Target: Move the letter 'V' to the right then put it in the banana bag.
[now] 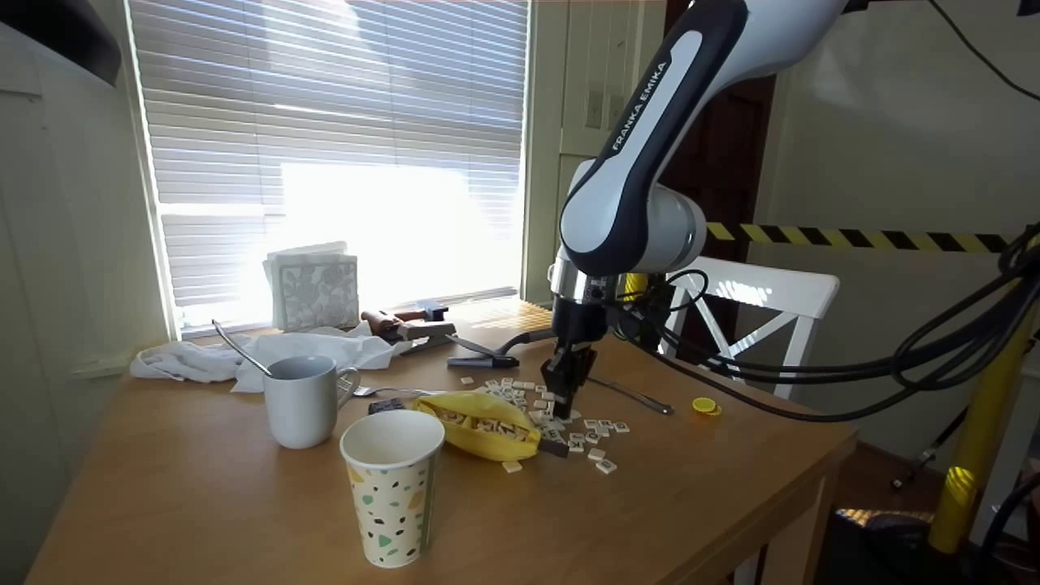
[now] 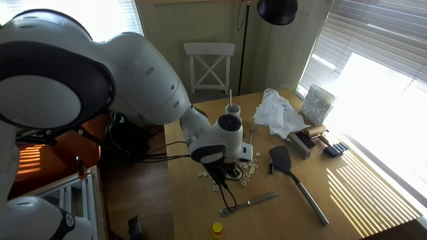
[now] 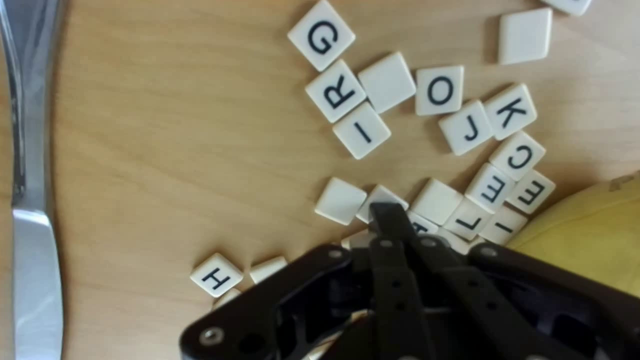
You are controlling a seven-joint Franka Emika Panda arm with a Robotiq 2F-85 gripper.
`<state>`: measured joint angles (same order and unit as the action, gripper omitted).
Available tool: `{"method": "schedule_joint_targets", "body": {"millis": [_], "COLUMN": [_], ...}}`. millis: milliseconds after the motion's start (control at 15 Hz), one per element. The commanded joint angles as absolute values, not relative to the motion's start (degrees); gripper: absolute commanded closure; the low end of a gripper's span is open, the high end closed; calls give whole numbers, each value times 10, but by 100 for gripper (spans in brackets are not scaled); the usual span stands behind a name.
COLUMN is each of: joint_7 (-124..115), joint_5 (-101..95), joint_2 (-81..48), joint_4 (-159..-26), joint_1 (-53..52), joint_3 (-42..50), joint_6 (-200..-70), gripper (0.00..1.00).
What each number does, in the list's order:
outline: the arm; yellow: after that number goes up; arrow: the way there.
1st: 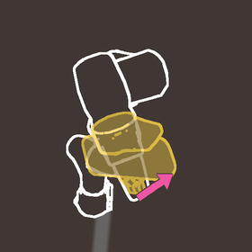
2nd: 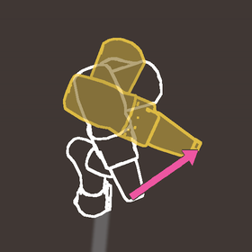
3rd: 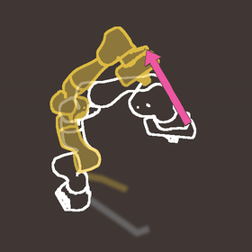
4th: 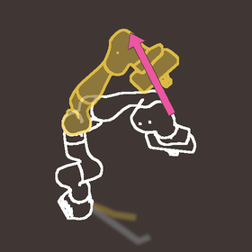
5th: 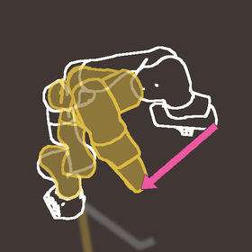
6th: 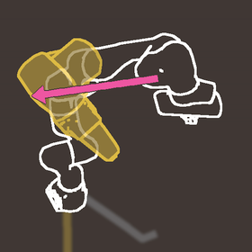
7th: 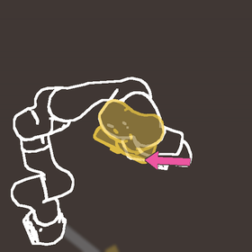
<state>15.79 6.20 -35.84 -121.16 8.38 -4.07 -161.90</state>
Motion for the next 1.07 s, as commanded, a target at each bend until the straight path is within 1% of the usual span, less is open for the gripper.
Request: {"method": "schedule_joint_targets", "body": {"millis": [0, 1000], "joint_7": [159, 105], "joint_5": [56, 86], "joint_2": [-388, -390], "joint_4": [-1185, -1198], "joint_1": [108, 151], "joint_3": [-51, -37], "joint_6": [-1617, -1620], "gripper": [100, 100]}}
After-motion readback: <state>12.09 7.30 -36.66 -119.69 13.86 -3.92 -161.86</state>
